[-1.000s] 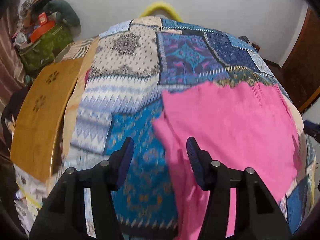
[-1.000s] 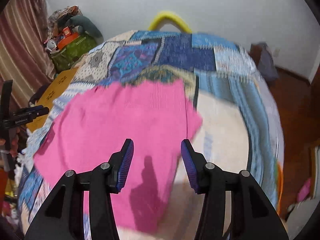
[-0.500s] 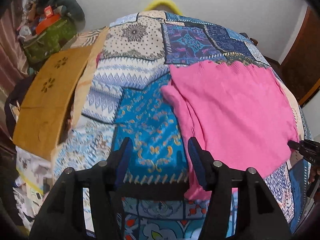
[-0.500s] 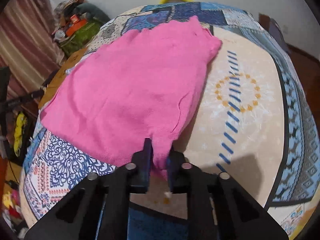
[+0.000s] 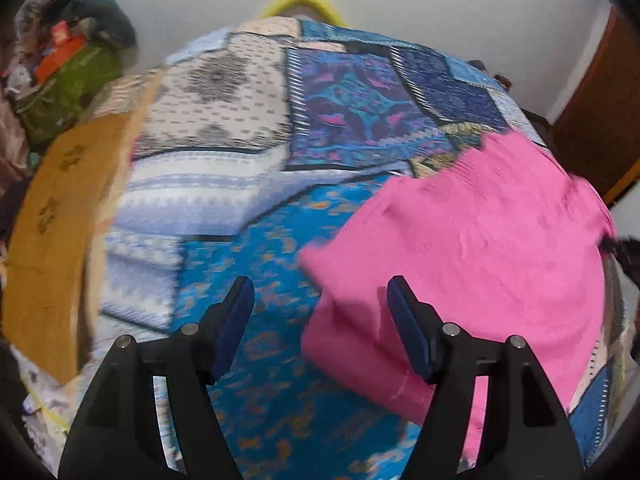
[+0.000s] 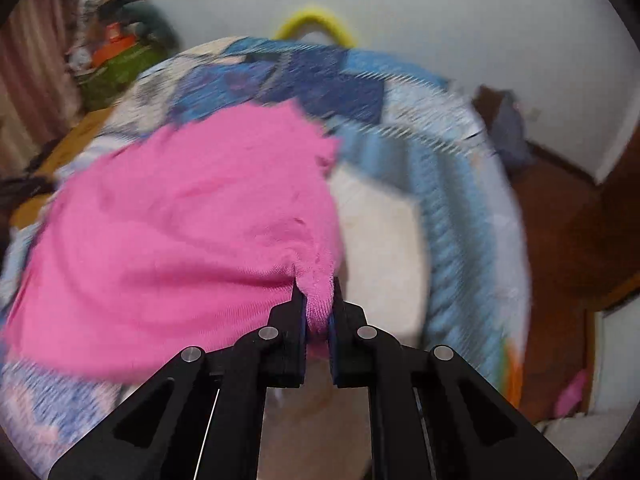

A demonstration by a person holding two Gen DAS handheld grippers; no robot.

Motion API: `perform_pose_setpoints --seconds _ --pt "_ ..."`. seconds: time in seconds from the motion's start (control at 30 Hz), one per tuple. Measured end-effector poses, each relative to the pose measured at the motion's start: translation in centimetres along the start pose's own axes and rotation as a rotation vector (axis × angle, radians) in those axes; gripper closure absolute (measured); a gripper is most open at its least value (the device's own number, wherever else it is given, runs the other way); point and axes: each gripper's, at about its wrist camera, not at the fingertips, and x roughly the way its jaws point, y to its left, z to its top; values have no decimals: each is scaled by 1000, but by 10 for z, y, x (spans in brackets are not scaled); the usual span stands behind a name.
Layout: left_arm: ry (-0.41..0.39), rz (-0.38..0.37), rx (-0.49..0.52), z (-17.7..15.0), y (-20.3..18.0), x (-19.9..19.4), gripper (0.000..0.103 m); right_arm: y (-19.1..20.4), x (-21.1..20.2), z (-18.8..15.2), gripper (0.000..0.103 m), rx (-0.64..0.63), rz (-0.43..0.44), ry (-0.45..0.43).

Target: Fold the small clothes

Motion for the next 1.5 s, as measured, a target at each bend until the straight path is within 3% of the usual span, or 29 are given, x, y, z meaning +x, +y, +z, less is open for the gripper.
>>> perform_pose_setpoints --seconds 0.07,0.17,0.23,0.3,0.37,0.47,0.7,1.03,1.23,1.4,1.5 --pt "22 -50 6 -2 -7 9 35 -11 3 9 93 35 -49 -34" --pt "57 -68 1 -8 -16 21 35 -20 -4 7 84 96 -41 -64" --pt "35 -79 -28 -14 -16 21 38 -21 -15 0 64 127 -9 -73" --pt "47 -123 -46 -16 -16 20 60 -16 -28 -10 56 138 16 -84" --pt "54 -151 -59 -17 -18 18 80 -8 -39 -19 56 121 45 -75" --pt "43 -104 -26 -21 -30 10 92 12 -54 -33 52 65 61 -70" --pt "40 -50 11 -68 -31 -17 93 56 -67 -63 51 27 162 -33" --pt "54 -82 0 -141 -29 -66 95 110 -65 -104 51 102 325 53" --pt "27 -87 15 -173 -36 -86 95 121 -73 -114 51 145 332 53" --pt "53 -212 -43 -185 -43 -100 96 124 -80 -122 51 128 322 64" --pt "54 -234 -17 -193 -58 -109 96 125 -77 -129 51 137 331 79"
